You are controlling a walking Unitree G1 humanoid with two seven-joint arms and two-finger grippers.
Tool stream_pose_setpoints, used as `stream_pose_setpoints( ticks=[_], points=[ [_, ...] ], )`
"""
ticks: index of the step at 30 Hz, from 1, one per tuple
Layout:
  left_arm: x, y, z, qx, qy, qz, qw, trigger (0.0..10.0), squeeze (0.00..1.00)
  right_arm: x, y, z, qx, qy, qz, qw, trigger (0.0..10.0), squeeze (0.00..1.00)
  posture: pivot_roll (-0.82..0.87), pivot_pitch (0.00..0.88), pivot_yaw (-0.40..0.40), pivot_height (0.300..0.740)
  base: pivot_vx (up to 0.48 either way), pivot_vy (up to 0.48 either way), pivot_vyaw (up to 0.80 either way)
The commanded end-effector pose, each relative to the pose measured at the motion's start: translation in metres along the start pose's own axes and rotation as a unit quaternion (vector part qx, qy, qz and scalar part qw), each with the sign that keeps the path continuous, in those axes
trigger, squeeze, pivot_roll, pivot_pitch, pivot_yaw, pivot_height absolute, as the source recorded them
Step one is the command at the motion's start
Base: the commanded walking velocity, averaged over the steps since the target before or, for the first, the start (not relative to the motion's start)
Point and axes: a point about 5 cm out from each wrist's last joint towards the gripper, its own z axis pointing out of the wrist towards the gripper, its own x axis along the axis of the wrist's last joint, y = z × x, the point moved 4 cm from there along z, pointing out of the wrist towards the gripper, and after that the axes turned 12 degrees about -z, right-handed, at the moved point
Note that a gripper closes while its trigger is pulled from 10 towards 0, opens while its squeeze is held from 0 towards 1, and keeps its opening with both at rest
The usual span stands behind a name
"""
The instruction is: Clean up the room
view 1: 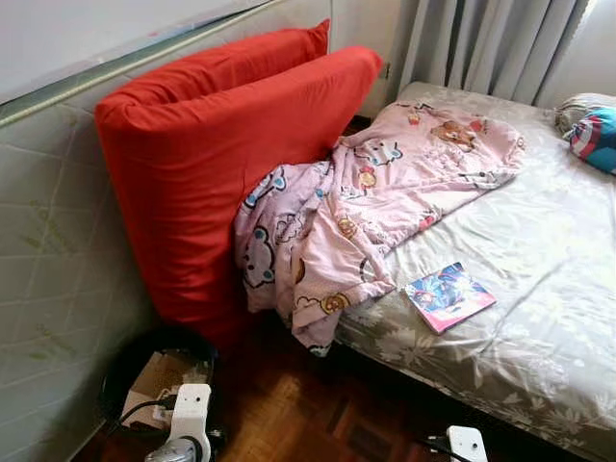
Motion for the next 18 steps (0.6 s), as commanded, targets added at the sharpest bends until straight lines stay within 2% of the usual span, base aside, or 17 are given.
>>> stream_pose_setpoints(
  ticks=[1,12,18],
  points=[
    [-0.0075,-0.0013,-0.0008,0.003,-0.014,0.008,1.000,10.0,0.00,-0.0010,0.0019,-0.0005,-0.004,0.000,-0.003,1.000,10.0,0.00,0.00,0.058,-0.013,0.737,0.000,-0.274,0.00],
    [-0.0073,0.0004,-0.0006,0.001,-0.014,0.010,1.000,10.0,0.00,-0.0001,0.0035,-0.0006,-0.009,0.004,0.005,1.000,10.0,0.00,0.00,0.049,-0.019,0.737,0.000,-0.280,0.00],
    [-0.0068,0.0011,-0.0004,0.001,-0.013,0.009,1.000,10.0,0.00,0.0004,0.0039,-0.0005,-0.008,0.004,0.005,1.000,10.0,0.00,0.00,0.052,-0.021,0.737,0.000,-0.280,-0.68]
  ],
)
